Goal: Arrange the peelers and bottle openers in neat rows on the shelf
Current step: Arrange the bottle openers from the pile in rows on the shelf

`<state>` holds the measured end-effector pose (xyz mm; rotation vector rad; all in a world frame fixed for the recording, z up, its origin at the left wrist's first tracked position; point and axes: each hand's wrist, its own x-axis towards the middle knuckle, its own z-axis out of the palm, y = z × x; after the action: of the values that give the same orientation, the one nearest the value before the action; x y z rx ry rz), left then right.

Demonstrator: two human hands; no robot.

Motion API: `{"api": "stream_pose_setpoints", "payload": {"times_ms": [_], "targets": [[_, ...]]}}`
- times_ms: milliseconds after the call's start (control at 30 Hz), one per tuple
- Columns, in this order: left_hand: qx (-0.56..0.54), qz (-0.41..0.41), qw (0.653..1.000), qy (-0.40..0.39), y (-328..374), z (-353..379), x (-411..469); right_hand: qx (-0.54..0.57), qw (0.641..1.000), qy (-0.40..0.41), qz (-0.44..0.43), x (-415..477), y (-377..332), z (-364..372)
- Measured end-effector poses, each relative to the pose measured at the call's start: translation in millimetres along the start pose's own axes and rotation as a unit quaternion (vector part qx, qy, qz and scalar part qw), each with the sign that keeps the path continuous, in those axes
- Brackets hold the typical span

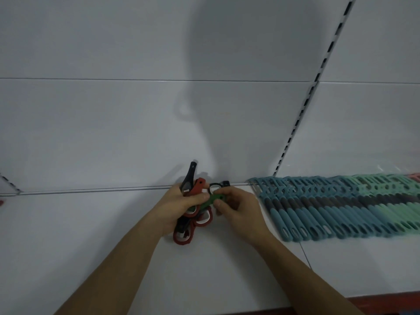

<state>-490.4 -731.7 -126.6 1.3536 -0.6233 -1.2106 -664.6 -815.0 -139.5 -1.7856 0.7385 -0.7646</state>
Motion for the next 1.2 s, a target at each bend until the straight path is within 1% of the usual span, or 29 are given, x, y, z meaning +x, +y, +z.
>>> {"api": "stream_pose_setpoints", "payload": {"times_ms": [67, 133, 167, 267, 333, 367, 467, 533, 600, 667, 700, 767, 800, 833, 867, 933, 967, 1000, 1067, 1100, 1133, 1167, 1200], "targets": [[0.022, 0.001, 1.0, -0.005, 1.6, -4.4, -1.8, 0.085, 0.996, 0.027, 0.029, 5.6, -2.5, -3.6], [0.031, 0.0, 0.999, 0.009, 4.2, -11.6, -2.8, 0.122, 0.99, 0.042, 0.052, 13.3, -5.8, -7.1], [0.036, 0.0, 0.999, 0.017, 6.1, -15.2, -2.9, 0.109, 0.992, 0.045, 0.052, 17.6, -6.9, -7.6], [0.075, 0.006, 0.997, 0.025, 11.0, -24.5, -4.4, 0.014, 0.998, 0.054, 0.032, 30.1, -7.9, -2.3], [0.083, 0.012, 0.996, 0.027, 11.6, -30.2, -5.8, -0.001, 0.997, 0.063, 0.044, 38.3, -9.4, 2.5], [0.089, 0.014, 0.995, 0.033, 11.2, -33.6, -6.9, 0.008, 0.997, 0.049, 0.058, 41.8, -10.4, 4.9], [0.113, 0.01, 0.991, 0.065, 8.6, -46.2, -12.0, 0.022, 0.995, -0.031, 0.088, 48.5, -10.2, 13.4], [0.112, 0.006, 0.991, 0.067, 5.8, -54.0, -16.7, 0.08, 0.991, -0.049, 0.097, 51.8, -8.1, 18.4], [0.103, 0.005, 0.993, 0.06, 3.5, -60.0, -20.8, 0.156, 0.978, -0.079, 0.117, 54.9, -9.1, 22.2], [0.082, 0.01, 0.995, 0.052, 3.1, -65.9, -23.1, 0.18, 0.972, -0.089, 0.124, 59.6, -10.7, 26.3], [0.065, 0.011, 0.997, 0.051, 2.7, -69.2, -23.2, 0.179, 0.973, -0.077, 0.12, 62.2, -10.9, 27.2], [0.025, 0.005, 0.997, 0.07, 2.8, -74.4, -23.4, 0.169, 0.979, -0.04, 0.104, 68.0, -9.4, 24.0], [0.012, -0.004, 0.996, 0.087, 2.2, -76.7, -23.3, 0.144, 0.984, -0.039, 0.093, 70.9, -8.5, 20.6], [0.002, -0.015, 0.994, 0.104, 1.3, -78.9, -23.1, 0.098, 0.99, -0.056, 0.081, 73.6, -8.7, 17.4], [-0.011, -0.03, 0.993, 0.117, 1.2, -79.7, -23.2, 0.029, 0.993, -0.089, 0.07, 75.8, -9.4, 15.6], [-0.042, -0.06, 0.989, 0.126, 2.2, -78.1, -23.8, -0.129, 0.977, -0.158, 0.056, 78.8, -10.6, 18.6], [-0.048, -0.072, 0.989, 0.12, 3.1, -75.9, -24.3, -0.191, 0.965, -0.174, 0.047, 79.0, -11.2, 23.5], [-0.041, -0.083, 0.99, 0.107, 4.6, -73.0, -25.6, -0.228, 0.959, -0.165, 0.036, 78.0, -12.2, 29.0], [-0.008, -0.099, 0.993, 0.071, 8.7, -66.5, -28.6, -0.231, 0.968, -0.101, 0.002, 72.7, -16.1, 38.2], [0.01, -0.103, 0.993, 0.051, 11.2, -63.8, -29.7, -0.209, 0.975, -0.066, -0.026, 70.1, -18.1, 40.8], [0.029, -0.106, 0.993, 0.03, 13.8, -61.3, -30.9, -0.173, 0.983, -0.048, -0.047, 68.3, -20.4, 42.9], [0.053, -0.109, 0.993, 0.01, 16.3, -59.3, -31.8, -0.122, 0.99, -0.057, -0.051, 66.9, -23.2, 44.1], [0.077, -0.111, 0.991, -0.01, 18.4, -56.7, -32.3, -0.058, 0.994, -0.088, -0.036, 65.0, -27.3, 45.4]]}}
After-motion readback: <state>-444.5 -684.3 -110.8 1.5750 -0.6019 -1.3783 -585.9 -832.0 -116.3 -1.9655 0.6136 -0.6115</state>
